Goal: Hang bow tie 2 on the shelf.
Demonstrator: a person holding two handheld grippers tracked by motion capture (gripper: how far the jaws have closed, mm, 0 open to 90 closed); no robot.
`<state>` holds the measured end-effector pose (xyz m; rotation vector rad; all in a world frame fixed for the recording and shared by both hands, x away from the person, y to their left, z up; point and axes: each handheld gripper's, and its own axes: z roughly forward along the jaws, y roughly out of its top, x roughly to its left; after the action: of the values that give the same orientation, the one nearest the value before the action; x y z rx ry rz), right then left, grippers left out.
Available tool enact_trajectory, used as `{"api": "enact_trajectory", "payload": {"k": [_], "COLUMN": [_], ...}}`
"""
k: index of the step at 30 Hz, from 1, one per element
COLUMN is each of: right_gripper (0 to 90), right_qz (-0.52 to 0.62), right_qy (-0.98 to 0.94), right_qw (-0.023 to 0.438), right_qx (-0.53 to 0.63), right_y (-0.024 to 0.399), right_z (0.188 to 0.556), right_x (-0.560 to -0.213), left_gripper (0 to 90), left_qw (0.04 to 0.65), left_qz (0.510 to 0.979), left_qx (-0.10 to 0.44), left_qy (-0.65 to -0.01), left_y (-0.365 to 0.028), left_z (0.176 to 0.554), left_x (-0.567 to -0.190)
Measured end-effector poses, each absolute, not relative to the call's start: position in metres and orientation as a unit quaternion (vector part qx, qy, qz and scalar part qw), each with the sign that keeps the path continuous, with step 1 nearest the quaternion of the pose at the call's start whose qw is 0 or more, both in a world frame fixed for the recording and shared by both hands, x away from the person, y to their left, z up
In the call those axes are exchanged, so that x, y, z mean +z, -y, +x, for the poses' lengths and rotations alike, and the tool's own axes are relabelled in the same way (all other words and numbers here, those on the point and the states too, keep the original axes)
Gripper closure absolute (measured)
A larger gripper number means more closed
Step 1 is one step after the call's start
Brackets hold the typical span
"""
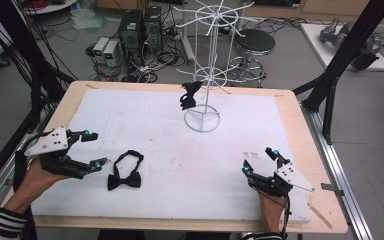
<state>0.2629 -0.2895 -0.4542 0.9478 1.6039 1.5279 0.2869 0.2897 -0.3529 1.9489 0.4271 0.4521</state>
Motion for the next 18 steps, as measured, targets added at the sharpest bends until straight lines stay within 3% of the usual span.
{"api": "enact_trajectory", "payload": {"k": [18], "right_gripper": [10.4], "right_qz": [0.366], "right_qy": [-0.62], "right_qw": [0.361], "right_qx": [0.593], "right_y": [0.29], "right_z": [0.263], "right_x": [-0.454], "left_gripper": [17.4], "left_qw": [0.439], "left_qz": [0.878], "left_qx": [0.131], "left_qy": [-0.14], "left_y": [-0.278], "left_z": [0.296], "left_x": [-0.368]}}
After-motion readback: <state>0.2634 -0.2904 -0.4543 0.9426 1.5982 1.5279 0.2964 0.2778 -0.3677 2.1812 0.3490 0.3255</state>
